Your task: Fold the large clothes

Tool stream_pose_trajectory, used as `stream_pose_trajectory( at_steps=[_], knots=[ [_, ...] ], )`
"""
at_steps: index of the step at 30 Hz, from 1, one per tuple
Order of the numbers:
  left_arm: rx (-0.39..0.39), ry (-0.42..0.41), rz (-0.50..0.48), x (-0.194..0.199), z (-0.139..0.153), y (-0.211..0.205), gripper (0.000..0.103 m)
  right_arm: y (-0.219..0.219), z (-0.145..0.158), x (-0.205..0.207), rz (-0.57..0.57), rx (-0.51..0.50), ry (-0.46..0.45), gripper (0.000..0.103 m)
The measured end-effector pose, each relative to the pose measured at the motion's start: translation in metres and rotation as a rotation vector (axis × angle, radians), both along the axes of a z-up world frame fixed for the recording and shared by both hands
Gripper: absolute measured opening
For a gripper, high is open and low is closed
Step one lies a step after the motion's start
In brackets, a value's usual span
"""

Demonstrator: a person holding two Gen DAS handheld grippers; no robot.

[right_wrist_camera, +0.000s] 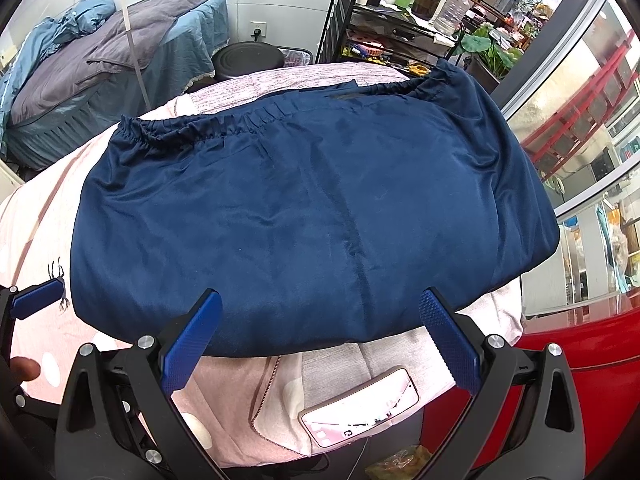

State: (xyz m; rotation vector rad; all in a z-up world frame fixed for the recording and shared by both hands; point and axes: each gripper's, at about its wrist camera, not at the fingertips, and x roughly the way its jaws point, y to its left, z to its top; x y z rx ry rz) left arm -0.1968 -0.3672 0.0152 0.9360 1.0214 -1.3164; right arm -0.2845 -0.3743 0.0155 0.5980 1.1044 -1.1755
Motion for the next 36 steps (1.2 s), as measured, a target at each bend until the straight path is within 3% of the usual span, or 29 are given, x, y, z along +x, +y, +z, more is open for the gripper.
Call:
stream_pose_trajectory(
  at_steps=[36],
  knots=[
    [0.009, -0.015, -0.007, -0.0019, -0.0027, 0.0011, 0.097, 0.0029, -0.0028, 0.0041, 0.01, 0.004, -0.004, 0.097]
  ],
)
